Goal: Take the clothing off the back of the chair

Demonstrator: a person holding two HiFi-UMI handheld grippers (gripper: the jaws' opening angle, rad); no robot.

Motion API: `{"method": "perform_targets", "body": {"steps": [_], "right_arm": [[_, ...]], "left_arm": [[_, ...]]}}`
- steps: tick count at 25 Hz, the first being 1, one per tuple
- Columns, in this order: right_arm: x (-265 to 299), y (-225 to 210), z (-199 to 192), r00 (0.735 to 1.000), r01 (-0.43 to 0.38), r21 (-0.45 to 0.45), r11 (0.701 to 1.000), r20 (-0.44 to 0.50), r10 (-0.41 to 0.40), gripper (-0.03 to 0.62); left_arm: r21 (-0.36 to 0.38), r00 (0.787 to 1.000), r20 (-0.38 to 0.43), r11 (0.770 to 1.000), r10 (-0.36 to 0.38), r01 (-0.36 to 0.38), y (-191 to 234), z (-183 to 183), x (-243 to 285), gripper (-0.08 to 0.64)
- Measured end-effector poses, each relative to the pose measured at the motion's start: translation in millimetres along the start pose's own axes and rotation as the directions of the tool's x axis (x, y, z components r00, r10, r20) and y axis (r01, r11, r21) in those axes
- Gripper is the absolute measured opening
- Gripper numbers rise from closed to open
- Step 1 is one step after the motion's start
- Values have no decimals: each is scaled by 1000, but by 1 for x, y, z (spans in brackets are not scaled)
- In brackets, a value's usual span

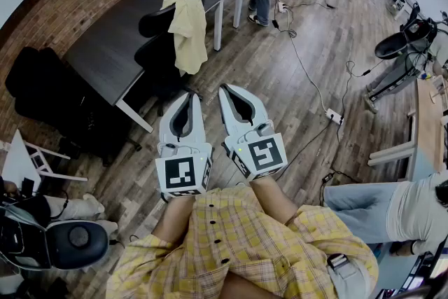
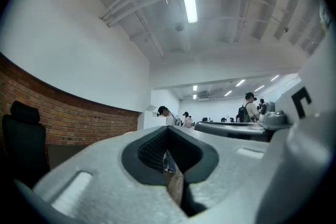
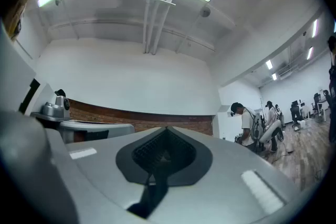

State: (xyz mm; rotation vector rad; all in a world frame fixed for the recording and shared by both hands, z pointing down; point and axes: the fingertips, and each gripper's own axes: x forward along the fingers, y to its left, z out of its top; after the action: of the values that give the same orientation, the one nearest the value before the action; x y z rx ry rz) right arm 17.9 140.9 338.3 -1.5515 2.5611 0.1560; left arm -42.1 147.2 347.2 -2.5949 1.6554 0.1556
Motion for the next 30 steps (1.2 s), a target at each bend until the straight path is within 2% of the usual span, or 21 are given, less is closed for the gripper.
{"method": "perform_targets", "body": {"steps": [11, 22, 26, 30], "right_arm": [[-2, -25, -6, 1000, -27, 8, 1000, -16, 27, -2], [-7, -69, -15, 996, -82, 21, 996, -17, 83, 0], [-3, -77, -22, 995, -98, 32, 995, -27, 99, 0], [12, -85, -30, 995, -98, 43, 994, -25, 100, 0]], "left_arm": [[34, 999, -22, 999, 35, -34, -19, -9, 18, 0], [47, 993, -10, 992, 121, -120, -47, -17, 42, 0], [58, 990, -11, 989, 140, -140, -49, -21, 50, 0], [33, 990, -33, 990, 140, -139, -39, -35, 67, 0]]}}
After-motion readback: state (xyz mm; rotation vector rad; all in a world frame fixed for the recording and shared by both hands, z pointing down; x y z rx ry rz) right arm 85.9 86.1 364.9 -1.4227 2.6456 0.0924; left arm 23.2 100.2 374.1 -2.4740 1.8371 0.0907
